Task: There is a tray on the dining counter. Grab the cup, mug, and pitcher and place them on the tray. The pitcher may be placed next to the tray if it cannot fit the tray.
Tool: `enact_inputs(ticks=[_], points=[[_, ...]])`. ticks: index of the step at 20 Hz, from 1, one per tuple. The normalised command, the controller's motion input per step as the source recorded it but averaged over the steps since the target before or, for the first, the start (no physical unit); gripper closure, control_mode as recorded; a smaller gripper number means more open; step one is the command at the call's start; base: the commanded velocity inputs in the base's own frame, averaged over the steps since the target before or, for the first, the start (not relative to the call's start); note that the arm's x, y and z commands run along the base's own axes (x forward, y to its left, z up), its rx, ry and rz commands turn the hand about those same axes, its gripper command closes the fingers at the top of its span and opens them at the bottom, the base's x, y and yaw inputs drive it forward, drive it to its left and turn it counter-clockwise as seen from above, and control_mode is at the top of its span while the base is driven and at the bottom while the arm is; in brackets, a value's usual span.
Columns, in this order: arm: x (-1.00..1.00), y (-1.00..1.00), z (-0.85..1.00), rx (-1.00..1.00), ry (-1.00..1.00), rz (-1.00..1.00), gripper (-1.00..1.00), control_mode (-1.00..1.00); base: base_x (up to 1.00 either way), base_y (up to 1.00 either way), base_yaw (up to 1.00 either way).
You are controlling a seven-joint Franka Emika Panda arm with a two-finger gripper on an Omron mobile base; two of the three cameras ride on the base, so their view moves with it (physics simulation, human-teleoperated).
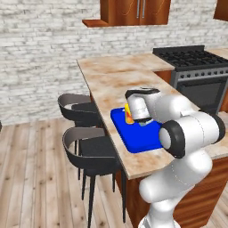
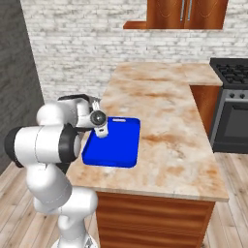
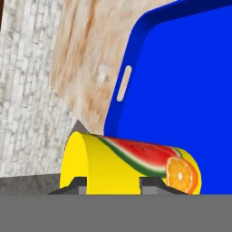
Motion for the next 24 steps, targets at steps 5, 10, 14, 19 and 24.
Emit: enact_inputs(ticks=[5,10,14,19,24], points=[[0.19,0.00,-0.25,0.00,0.00,0.00,1.00,-1.00,0.00,0.00,0.00],[0.21,0.00,-0.03,0.00,-0.03,0.00,1.00,-1.00,0.00,0.00,0.00],[0.29,0.00,0.00,0.00,-0.01,0.00,1.00,-1.00,0.00,0.00,0.00],[0.31,0.00,-0.01,0.00,0.00,0.00,1.00,-1.00,0.00,0.00,0.00],[0.36,0.00,-0.01,0.00,0.00,0.00,1.00,-1.00,0.00,0.00,0.00]])
